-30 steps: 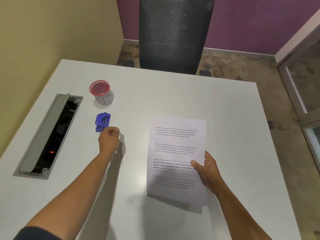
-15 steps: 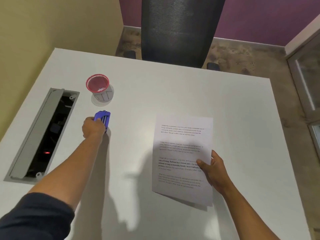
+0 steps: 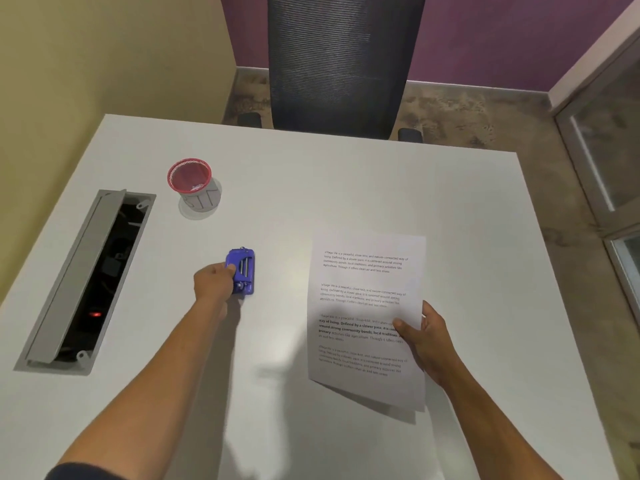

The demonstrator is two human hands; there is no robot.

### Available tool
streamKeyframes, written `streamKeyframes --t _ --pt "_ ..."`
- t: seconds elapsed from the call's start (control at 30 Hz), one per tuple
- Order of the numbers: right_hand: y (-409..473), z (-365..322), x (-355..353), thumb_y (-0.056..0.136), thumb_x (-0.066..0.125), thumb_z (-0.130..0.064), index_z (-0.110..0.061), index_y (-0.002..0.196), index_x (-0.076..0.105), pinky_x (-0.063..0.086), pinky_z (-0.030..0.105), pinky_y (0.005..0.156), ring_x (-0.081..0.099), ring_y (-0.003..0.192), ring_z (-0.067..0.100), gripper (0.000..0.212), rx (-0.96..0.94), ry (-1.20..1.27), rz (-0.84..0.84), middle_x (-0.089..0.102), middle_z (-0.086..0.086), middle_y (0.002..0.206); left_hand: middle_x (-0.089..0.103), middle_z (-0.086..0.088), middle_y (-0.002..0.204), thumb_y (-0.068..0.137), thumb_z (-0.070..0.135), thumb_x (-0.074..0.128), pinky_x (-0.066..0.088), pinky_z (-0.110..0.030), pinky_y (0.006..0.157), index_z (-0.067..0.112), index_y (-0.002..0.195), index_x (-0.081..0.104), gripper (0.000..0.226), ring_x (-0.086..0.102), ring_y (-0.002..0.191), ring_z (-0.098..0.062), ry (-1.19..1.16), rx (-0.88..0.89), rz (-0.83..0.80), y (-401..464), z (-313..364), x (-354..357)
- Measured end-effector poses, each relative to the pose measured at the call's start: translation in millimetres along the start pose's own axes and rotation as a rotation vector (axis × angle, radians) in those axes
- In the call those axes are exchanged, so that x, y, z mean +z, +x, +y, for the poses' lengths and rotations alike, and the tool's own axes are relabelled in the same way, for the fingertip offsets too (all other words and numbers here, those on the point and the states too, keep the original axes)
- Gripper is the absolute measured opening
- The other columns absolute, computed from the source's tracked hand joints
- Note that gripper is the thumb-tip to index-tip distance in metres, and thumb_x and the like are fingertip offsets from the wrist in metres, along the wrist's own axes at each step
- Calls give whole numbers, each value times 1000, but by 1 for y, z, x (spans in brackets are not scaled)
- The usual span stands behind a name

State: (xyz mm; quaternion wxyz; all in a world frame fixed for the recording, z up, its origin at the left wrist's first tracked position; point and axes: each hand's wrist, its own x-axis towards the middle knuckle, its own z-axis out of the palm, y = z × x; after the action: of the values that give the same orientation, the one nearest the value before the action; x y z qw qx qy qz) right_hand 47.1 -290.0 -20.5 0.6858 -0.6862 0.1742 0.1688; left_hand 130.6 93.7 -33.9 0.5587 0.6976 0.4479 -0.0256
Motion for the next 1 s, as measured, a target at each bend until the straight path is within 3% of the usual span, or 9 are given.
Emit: streamKeyframes --t 0.13,0.33,0.53,0.7,0.87,1.0 --pt "-9 2 -8 88 68 -5 -22 118 60 59 49 83 72 100 31 36 20 29 12 73 6 115 56 -2 65 90 9 63 38 -25 47 15 68 56 24 46 53 -12 -38 -6 -89 -43 -13 14" --pt "-24 9 -15 89 67 -3 -16 122 58 58 51 85 71 102 33 37 49 66 -11 72 8 117 53 0 57 90 8 62 35 -24 44 16 60 51 33 42 46 -13 19 6 -201 -92 -32 36" --pt "-31 21 -26 88 67 -6 -18 122 59 59 50 84 71 101 31 37 66 29 10 73 6 116 60 -2 61 91 10 61 38 -19 37 14 67 60 24 48 47 -14 65 -9 -266 -115 -47 53" --pt "-26 31 -32 88 66 -1 -18 116 62 60 45 80 73 97 28 33 91 -5 61 74 5 112 64 -5 65 89 10 62 43 -29 61 14 67 63 22 52 59 -21 106 -25 -291 -123 -61 62" --pt "-17 38 -35 89 67 -2 -20 114 63 60 47 82 73 97 26 32 100 -59 66 74 4 111 60 3 62 89 12 60 38 -26 54 14 72 64 18 49 57 -16 189 48 -289 -123 -64 63" --pt "-10 39 -33 88 68 -3 -20 113 63 61 47 80 73 96 27 31 101 -70 58 75 4 110 62 1 69 89 11 61 42 -24 58 9 79 67 12 53 61 -16 219 111 -291 -124 -64 62"
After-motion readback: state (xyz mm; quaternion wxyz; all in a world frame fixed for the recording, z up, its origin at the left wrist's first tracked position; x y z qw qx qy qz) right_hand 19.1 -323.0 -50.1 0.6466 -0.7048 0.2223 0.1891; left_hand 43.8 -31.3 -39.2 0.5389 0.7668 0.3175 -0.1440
